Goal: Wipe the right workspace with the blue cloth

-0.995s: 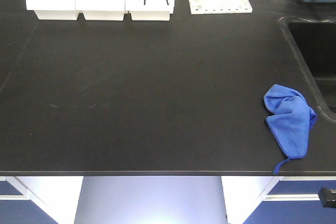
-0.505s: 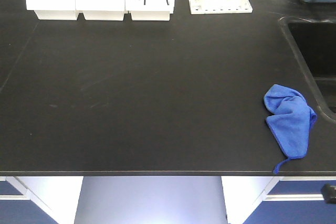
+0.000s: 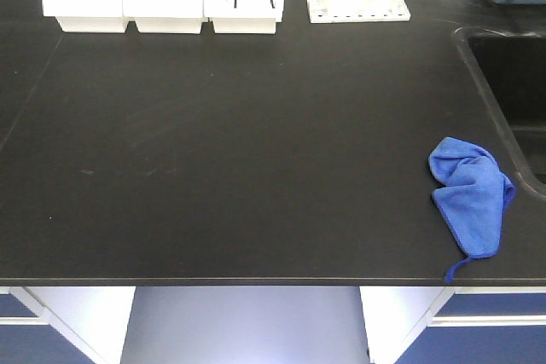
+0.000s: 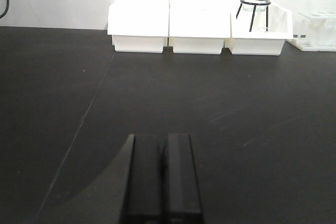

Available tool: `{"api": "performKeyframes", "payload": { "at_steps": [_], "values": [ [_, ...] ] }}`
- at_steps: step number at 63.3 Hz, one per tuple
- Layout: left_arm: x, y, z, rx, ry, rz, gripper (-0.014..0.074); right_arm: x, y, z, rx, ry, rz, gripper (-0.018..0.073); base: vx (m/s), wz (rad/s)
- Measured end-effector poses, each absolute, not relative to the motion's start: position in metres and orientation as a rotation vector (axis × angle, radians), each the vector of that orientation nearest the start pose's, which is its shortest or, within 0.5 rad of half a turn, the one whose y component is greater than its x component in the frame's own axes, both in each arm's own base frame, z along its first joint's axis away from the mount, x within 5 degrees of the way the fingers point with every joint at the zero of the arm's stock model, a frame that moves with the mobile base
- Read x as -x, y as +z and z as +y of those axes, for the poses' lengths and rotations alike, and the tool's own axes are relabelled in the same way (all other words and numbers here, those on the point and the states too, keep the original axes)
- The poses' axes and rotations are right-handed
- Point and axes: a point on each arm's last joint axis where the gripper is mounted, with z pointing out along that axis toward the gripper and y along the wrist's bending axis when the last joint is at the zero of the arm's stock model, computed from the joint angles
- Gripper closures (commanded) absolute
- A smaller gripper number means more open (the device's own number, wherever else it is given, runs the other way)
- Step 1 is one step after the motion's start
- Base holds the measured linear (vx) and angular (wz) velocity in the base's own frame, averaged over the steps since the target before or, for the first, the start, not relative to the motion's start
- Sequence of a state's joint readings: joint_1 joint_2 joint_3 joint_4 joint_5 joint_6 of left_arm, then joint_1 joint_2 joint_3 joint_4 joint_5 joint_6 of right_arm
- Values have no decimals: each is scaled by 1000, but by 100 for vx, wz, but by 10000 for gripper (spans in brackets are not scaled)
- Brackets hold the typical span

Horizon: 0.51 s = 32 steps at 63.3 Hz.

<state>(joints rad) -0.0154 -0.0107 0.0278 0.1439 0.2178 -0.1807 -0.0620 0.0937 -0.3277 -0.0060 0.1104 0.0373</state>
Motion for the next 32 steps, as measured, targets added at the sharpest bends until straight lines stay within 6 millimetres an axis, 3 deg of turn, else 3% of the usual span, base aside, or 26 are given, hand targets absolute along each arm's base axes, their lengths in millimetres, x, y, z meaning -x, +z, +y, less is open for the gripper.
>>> {"api": "performKeyframes", "payload": {
  "at_steps": [4,12,22,32],
  "values": [
    [-56,185,2,44,-15,1716,602,-50,326,-3,-64,-36,1465,564,0,0],
    [-56,185,2,44,-15,1716,602,-85,336,-6,-68,-51,1697,562,0,0],
    [-56,185,2,44,-15,1716,602,-138,324,-10,-72,-54,1912,552,0,0],
    [-56,185,2,44,-15,1716,602,-182,295,-12,-71,-52,2076,499,0,0]
  ]
}}
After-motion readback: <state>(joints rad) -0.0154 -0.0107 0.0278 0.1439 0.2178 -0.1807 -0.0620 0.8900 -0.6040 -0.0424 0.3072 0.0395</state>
